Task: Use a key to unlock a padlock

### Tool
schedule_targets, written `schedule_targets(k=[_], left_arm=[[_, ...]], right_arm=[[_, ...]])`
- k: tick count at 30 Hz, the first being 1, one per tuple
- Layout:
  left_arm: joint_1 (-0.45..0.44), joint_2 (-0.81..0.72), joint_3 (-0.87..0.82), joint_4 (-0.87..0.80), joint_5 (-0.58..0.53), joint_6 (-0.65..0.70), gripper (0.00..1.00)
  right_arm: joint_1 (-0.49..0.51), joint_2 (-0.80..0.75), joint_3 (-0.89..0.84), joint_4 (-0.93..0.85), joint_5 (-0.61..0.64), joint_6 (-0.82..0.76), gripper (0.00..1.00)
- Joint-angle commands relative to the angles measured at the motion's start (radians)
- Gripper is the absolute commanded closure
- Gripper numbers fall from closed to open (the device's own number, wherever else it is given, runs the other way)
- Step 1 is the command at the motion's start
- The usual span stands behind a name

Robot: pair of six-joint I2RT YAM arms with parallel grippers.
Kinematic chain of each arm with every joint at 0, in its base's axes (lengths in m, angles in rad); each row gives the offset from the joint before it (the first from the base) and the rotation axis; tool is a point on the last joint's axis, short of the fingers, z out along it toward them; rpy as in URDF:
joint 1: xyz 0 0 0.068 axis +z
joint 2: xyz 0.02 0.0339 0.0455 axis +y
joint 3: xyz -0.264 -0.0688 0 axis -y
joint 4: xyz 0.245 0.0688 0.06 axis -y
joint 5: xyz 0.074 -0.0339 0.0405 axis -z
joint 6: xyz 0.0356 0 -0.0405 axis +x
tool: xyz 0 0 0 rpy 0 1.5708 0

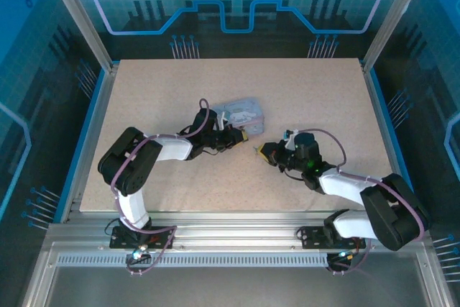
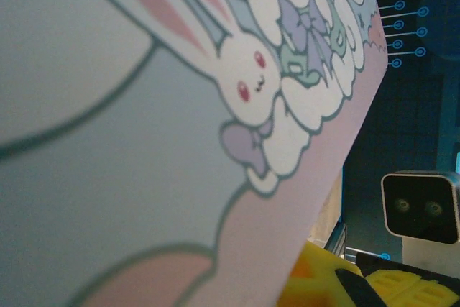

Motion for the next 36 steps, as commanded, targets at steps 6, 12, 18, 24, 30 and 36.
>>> schedule_targets(k=[6, 12, 18, 24, 30, 36], left_arm=[[0.009, -0.004, 0.0, 0.049, 0.05, -0.021, 0.99], [0.012, -0.001, -0.005, 0.072, 0.054, -0.038, 0.99], [0.013, 0.0, -0.006, 0.074, 0.053, -0.04, 0.99], [0.014, 0.0, -0.006, 0.076, 0.055, -0.044, 0.99], [0.014, 0.001, 0.001, 0.078, 0.058, -0.048, 0.99], [0.014, 0.003, 0.002, 0.083, 0.061, -0.051, 0.99]], right_arm=[[0.011, 0.01, -0.003, 0.049, 0.056, 0.058, 1.0], [0.016, 0.04, 0.004, 0.087, 0.071, 0.087, 1.0], [0.027, 0.138, -0.003, 0.228, 0.085, 0.101, 1.0], [0.047, 0.25, -0.009, 0.377, 0.092, 0.135, 1.0], [0.054, 0.283, -0.017, 0.419, 0.101, 0.142, 1.0], [0.054, 0.295, -0.022, 0.42, 0.103, 0.145, 1.0]])
